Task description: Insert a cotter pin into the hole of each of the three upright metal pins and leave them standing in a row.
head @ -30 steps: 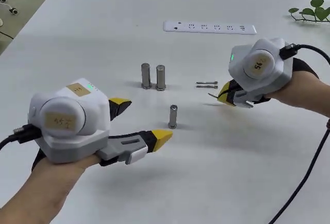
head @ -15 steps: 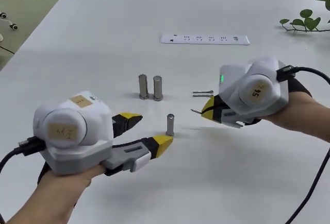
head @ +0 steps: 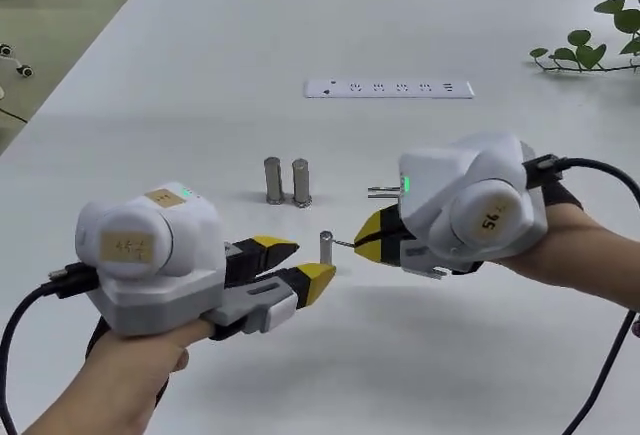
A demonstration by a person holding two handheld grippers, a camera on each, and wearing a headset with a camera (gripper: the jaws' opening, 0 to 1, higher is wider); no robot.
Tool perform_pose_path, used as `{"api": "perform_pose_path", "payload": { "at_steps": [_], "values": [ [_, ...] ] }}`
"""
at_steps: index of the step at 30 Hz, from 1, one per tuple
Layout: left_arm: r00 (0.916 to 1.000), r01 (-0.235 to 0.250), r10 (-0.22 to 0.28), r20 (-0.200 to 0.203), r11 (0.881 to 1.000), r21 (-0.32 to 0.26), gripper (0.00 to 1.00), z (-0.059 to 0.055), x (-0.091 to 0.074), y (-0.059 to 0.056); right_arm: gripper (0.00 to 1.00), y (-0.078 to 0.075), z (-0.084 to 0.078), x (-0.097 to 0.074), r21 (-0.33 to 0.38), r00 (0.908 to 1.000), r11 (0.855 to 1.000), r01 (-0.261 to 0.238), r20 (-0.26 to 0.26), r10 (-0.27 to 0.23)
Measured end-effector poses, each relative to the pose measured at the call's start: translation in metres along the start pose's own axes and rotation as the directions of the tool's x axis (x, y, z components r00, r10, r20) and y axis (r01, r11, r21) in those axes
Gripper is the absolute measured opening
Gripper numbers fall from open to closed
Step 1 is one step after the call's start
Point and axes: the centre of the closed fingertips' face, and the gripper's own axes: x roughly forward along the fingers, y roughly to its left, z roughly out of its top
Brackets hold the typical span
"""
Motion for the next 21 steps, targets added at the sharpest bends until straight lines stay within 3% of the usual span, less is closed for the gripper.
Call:
{"api": "perform_pose_path", "payload": {
  "at_steps": [8,21],
  "values": [
    [0.9995,0.03,-0.03,-0.01,0.998,-0.048,0.11,-0.001,0.002,-0.006,0.0,0.01,0.011,0.0,-0.042,0.9996,0.999,-0.012,0.026,0.013],
    [0.9979,0.062,-0.064,-0.011,0.995,-0.082,0.04,-0.001,0.007,-0.014,0.0,0.017,0.019,-0.002,-0.067,0.9984,0.997,-0.028,0.048,0.032]
  ]
}}
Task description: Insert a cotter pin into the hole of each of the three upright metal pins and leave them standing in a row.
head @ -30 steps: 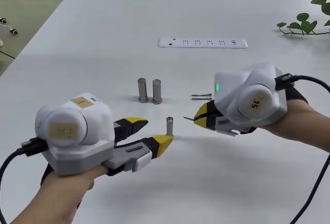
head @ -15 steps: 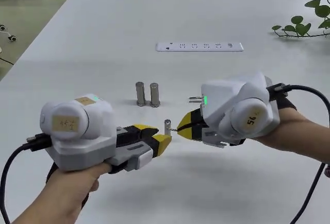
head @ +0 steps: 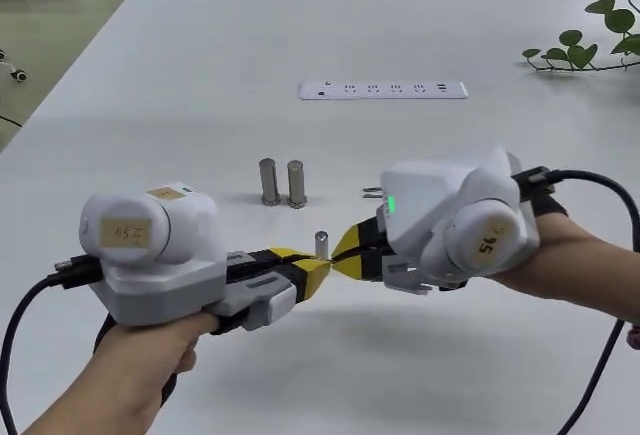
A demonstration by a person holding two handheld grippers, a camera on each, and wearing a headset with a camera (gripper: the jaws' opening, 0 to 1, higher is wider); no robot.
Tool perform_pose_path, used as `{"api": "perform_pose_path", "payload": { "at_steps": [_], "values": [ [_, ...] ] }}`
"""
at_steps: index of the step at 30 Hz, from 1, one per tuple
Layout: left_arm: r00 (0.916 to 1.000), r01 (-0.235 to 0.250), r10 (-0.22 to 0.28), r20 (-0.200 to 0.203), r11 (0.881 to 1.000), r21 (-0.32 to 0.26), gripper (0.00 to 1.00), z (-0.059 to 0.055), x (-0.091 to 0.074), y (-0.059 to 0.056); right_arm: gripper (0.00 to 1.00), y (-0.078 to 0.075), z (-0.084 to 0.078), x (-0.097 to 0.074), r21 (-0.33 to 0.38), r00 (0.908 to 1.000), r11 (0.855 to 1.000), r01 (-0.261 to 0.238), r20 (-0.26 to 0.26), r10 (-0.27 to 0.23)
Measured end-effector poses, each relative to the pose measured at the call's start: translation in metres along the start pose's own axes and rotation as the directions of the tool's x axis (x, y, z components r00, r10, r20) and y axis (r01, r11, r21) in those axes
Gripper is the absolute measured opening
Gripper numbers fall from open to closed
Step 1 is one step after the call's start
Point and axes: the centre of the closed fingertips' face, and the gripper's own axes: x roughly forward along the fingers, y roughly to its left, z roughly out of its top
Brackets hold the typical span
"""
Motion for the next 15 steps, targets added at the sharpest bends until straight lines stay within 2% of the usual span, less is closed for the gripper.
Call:
{"api": "perform_pose_path", "payload": {
  "at_steps": [9,15],
  "values": [
    [0.9999,0.009,-0.009,0.005,0.999,-0.041,0.01,0.0006,0.0011,0.0,0.0,0.0006,0.0011,0.0002,-0.014,1.0,1.0,0.0,-0.003,0.0],
    [0.9997,0.025,-0.026,-0.003,0.995,-0.092,0.0,-0.0011,0.0018,-0.0016,0.0,0.0023,0.0,0.0001,-0.031,0.9999,0.999,-0.005,-0.01,0.005]
  ]
}}
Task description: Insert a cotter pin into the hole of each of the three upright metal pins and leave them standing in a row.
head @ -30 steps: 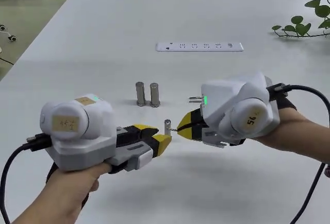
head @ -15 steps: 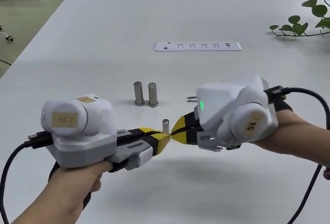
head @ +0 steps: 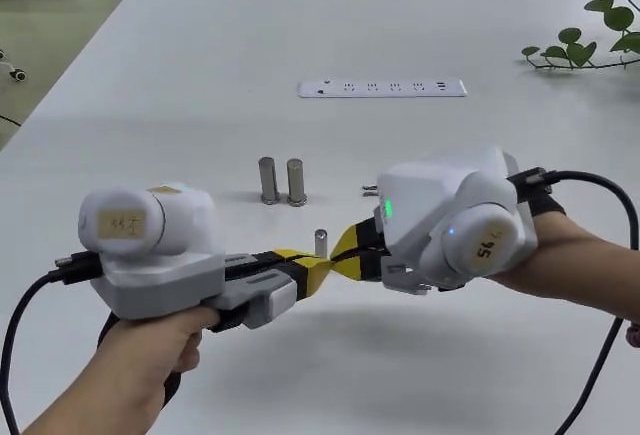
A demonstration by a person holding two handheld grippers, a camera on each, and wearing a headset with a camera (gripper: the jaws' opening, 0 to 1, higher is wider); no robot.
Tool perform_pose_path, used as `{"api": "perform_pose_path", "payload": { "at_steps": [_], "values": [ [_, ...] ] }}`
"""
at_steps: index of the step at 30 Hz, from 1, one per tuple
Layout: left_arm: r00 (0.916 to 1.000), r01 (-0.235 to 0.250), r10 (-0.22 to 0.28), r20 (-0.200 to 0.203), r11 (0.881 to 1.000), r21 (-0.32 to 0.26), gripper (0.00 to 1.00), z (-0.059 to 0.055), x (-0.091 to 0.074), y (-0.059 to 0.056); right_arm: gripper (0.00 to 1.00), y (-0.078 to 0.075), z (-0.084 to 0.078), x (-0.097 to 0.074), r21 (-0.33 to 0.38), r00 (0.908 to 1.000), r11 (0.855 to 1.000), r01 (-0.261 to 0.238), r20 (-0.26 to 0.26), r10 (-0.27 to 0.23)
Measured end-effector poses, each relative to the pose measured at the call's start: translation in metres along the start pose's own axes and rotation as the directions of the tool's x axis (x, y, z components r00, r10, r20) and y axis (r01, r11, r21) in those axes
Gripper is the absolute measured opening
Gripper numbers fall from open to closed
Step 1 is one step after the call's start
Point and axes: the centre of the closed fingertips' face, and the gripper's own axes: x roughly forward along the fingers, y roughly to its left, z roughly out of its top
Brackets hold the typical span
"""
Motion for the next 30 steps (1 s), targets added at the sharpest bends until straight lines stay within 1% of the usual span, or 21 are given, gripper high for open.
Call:
{"api": "perform_pose_path", "payload": {
  "at_steps": [6,9,12,17,20,22,24,25,26,27,28,30],
  "values": [
    [0.9999,0.014,-0.014,0.0,1.0,-0.019,0.0,-0.0015,0.0008,-0.0012,0.0,0.0013,-0.0011,-0.0002,-0.006,1.0,1.0,-0.001,0.002,0.001],
    [0.9998,0.017,-0.017,0.006,1.0,-0.004,0.0,-0.0006,0.0002,-0.0021,0.0,0.0006,-0.0005,-0.0007,0.001,0.9999,1.0,-0.001,0.01,0.001],
    [0.9998,0.018,-0.018,0.01,1.0,0.004,0.0,0.0006,-0.0002,-0.0022,0.0,-0.001,0.0001,-0.0012,0.065,0.9996,0.998,-0.009,0.029,0.007],
    [0.9997,0.017,-0.017,0.017,1.0,-0.008,0.0,0.0024,-0.0005,-0.002,0.0,-0.0018,0.0008,-0.0016,0.079,0.9991,0.997,-0.009,0.041,0.006],
    [0.9997,0.019,-0.019,0.017,1.0,-0.001,0.0,0.0026,-0.0004,-0.0027,0.0,-0.0015,0.0008,-0.0019,0.074,0.9991,0.997,-0.01,0.041,0.007],
    [0.9996,0.021,-0.021,0.017,1.0,0.004,0.0,0.0023,-0.0003,-0.0033,0.0,-0.0015,0.0006,-0.002,0.091,0.9989,0.996,-0.013,0.045,0.008],
    [0.9996,0.022,-0.022,0.015,1.0,0.007,0.0,0.0019,-0.0003,-0.0035,0.0,-0.0016,0.0002,-0.0022,0.124,0.9984,0.992,-0.021,0.054,0.015],
    [0.9996,0.023,-0.024,0.012,1.0,0.011,0.0,0.0013,-0.0002,-0.0036,0.0,-0.0007,-0.001,-0.0023,0.152,0.9983,0.988,-0.03,0.054,0.022],
    [0.9997,0.021,-0.021,0.013,1.0,0.014,0.0,0.0012,-0.0003,-0.0031,0.0,-0.0009,-0.0012,-0.0023,0.163,0.9981,0.986,-0.033,0.058,0.024],
    [0.9999,0.01,-0.01,0.012,0.999,0.033,0.0,0.0007,-0.0006,-0.0012,0.0,-0.0011,-0.0009,-0.0024,0.183,0.9975,0.983,-0.036,0.067,0.024],
    [1.0,0.002,-0.003,0.006,0.999,0.042,0.0,-0.0005,-0.001,0.0004,0.0,-0.0018,-0.0013,-0.0026,0.23,0.9968,0.973,-0.038,0.078,0.02],
    [1.0,0.001,-0.001,-0.002,0.999,0.052,0.0,-0.0027,-0.0019,0.0021,0.0,-0.0023,-0.0017,-0.0039,0.29,0.9944,0.955,-0.057,0.102,0.028]
  ]
}}
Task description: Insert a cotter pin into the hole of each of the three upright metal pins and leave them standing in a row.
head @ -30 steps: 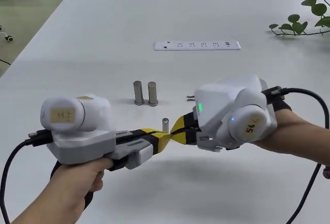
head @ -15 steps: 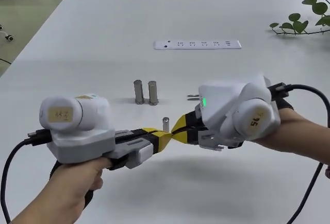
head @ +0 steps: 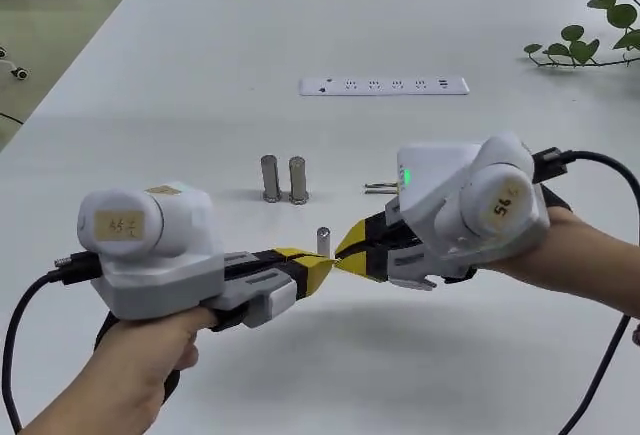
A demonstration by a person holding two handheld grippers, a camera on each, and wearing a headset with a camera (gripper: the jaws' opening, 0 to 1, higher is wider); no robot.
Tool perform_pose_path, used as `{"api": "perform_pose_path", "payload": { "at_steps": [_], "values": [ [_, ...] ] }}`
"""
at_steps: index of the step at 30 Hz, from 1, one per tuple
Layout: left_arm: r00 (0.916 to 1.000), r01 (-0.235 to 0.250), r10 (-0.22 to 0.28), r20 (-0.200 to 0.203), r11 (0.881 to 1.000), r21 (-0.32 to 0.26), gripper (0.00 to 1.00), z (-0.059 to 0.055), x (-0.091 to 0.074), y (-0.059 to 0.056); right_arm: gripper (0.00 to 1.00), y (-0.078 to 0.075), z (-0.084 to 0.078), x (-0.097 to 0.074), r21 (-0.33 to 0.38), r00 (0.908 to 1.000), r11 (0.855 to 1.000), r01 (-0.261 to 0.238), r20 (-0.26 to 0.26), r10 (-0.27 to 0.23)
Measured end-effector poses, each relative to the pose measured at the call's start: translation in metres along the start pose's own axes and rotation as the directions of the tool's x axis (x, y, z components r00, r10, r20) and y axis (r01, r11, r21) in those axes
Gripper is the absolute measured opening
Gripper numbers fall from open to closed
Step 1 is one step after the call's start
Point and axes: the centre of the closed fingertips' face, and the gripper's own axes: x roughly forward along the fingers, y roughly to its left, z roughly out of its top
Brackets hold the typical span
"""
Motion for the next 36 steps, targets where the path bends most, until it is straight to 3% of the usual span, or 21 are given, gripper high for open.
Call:
{"api": "perform_pose_path", "payload": {
  "at_steps": [6,10,16,23,26,30,36],
  "values": [
    [0.9999,0.002,-0.002,-0.011,1.0,0.031,0.0,-0.005,-0.005,0.004,0.04,-0.001,-0.003,-0.003,0.181,0.9982,0.982,-0.045,0.047,0.037],
    [0.9998,0.019,-0.019,-0.003,0.998,0.064,0.0,-0.004,-0.009,0.003,0.05,0.001,-0.003,-0.005,0.289,0.9927,0.952,-0.099,0.095,0.074],
    [0.9986,0.053,-0.053,-0.001,0.992,0.112,0.0,-0.005,-0.011,0.0,0.05,0.008,-0.004,-0.006,0.388,0.9812,0.906,-0.172,0.15,0.122],
    [0.9937,0.112,-0.111,-0.018,0.98,0.163,0.0,-0.007,-0.011,-0.012,0.08,0.014,-0.007,-0.008,0.444,0.9655,0.864,-0.239,0.204,0.162],
    [0.9904,0.138,-0.134,-0.032,0.972,0.192,0.0,-0.009,-0.011,-0.017,0.08,0.018,-0.005,-0.01,0.452,0.9595,0.853,-0.261,0.218,0.178],
    [0.9852,0.172,-0.168,-0.035,0.962,0.211,0.0,-0.009,-0.012,-0.023,0.08,0.029,-0.002,-0.012,0.465,0.9429,0.827,-0.318,0.247,0.224],
    [0.9758,0.218,-0.214,-0.043,0.948,0.23,0.0,-0.009,-0.014,-0.033,0.09,0.038,-0.001,-0.014,0.471,0.9295,0.807,-0.356,0.269,0.253]
  ]
}}
